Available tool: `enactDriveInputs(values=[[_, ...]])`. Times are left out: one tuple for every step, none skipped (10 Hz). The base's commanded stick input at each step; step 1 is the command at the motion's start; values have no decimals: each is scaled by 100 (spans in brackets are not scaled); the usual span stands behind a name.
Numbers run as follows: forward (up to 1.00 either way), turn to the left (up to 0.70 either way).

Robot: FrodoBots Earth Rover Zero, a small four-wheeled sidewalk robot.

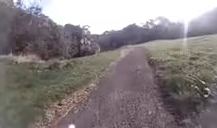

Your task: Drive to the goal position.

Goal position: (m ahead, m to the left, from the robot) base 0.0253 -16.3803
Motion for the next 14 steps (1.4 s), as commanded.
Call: enactDriveInputs(values=[[70,0],[70,0],[70,-5],[70,-16],[70,-27],[70,-34],[70,-34],[70,-32],[70,-31],[70,-31],[70,-32],[70,-34],[70,-34],[70,-34]])
